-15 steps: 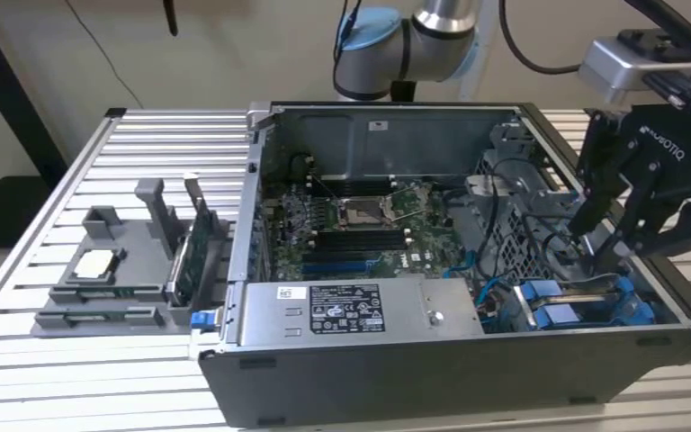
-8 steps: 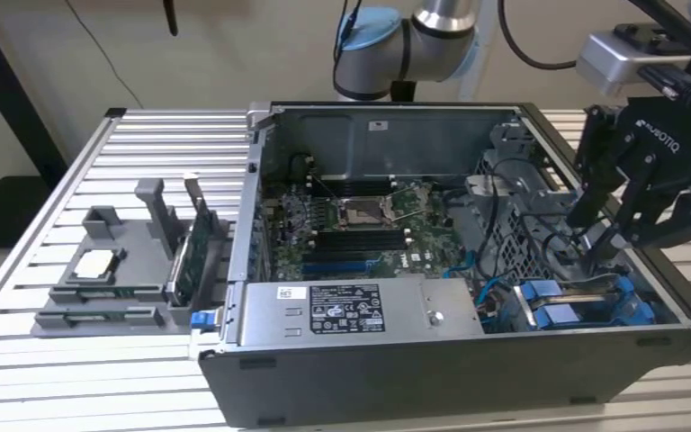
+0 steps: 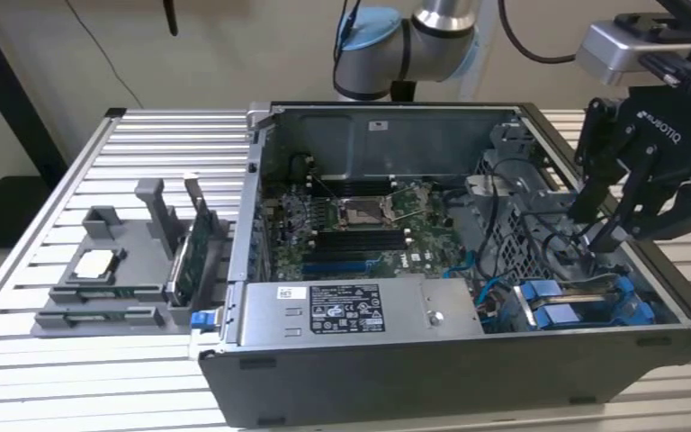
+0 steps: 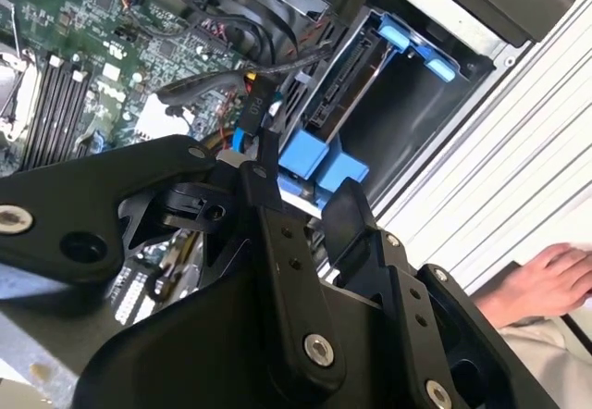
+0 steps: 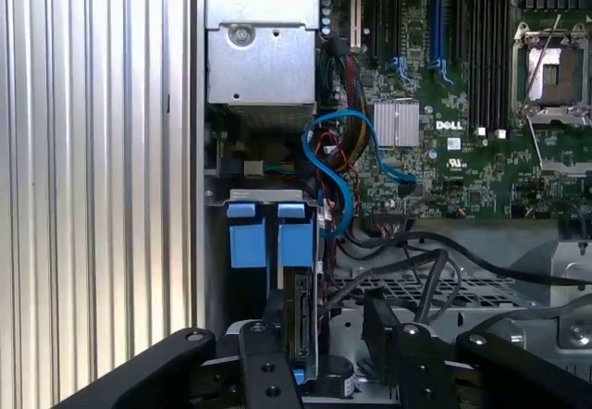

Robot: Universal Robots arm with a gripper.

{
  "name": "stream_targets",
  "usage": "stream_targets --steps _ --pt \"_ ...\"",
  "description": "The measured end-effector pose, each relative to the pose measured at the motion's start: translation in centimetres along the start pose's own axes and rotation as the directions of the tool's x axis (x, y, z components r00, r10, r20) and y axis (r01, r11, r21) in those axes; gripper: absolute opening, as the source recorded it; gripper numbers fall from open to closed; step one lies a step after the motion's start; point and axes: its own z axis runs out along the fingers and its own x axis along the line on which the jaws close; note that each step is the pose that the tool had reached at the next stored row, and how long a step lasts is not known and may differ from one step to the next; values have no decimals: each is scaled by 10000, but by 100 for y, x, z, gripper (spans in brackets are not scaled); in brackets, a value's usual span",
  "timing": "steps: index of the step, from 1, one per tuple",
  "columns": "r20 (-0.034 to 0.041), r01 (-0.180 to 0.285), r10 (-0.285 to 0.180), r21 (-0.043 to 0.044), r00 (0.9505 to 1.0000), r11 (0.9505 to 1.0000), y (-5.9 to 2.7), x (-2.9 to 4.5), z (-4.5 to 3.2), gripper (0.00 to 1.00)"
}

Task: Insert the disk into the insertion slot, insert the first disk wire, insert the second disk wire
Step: 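Insert the first disk wire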

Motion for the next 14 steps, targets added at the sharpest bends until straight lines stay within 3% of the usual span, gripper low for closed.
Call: stream_targets --steps 8,14 --pt "-1 8 -8 7 10000 10000 -5 -5 -75 47" --pt "-3 14 -14 10 10000 10000 -12 -17 -80 47"
